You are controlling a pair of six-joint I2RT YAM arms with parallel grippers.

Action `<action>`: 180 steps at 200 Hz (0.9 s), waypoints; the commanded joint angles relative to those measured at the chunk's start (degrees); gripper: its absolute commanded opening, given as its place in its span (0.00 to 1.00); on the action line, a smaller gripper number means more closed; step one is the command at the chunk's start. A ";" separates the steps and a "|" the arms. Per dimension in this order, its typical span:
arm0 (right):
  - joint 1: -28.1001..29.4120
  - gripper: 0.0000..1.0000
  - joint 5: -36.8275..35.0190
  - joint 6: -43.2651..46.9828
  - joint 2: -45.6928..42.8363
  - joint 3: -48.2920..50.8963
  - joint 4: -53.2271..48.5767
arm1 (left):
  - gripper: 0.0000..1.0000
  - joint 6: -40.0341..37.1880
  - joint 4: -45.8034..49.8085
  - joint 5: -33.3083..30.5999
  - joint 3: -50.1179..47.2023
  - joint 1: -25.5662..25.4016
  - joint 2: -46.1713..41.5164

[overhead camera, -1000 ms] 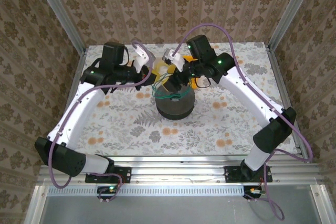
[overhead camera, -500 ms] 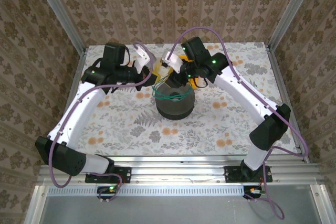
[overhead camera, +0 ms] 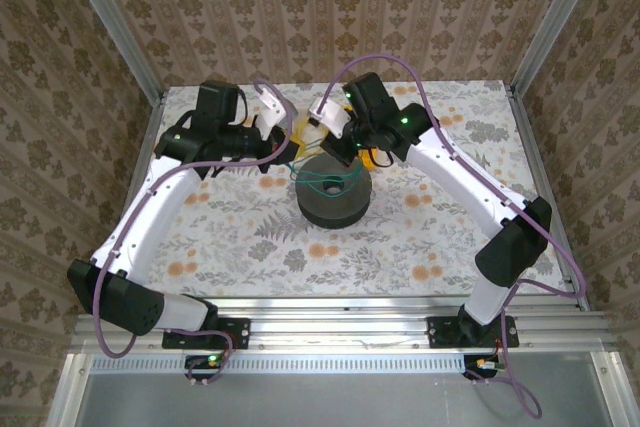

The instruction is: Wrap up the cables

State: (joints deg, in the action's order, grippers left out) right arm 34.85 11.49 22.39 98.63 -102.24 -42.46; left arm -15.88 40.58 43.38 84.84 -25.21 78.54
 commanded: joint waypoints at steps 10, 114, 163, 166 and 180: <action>-1.12 0.00 -10.92 -3.57 -0.44 1.08 2.90 | 0.00 -1.24 0.42 1.71 0.71 -0.29 -2.16; -8.56 0.00 -25.10 -15.43 3.31 -0.16 -0.10 | 0.00 -0.96 0.26 2.08 0.25 -0.35 -3.03; -14.17 0.00 -29.06 -20.27 3.68 1.41 0.22 | 0.00 -1.00 0.31 1.47 -0.54 -0.23 -4.09; -14.39 0.00 -29.25 -20.28 3.55 1.61 0.34 | 0.00 -1.00 0.39 1.37 -0.59 -0.24 -4.16; -15.23 0.00 -30.58 -20.28 3.41 2.60 0.75 | 0.00 -1.08 0.49 0.96 -0.79 -0.09 -4.75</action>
State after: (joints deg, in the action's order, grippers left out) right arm 22.87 -9.37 4.91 101.34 -101.69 -42.28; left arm -16.36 38.06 43.22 84.71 -25.54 77.78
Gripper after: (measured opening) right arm 0.071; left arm 0.080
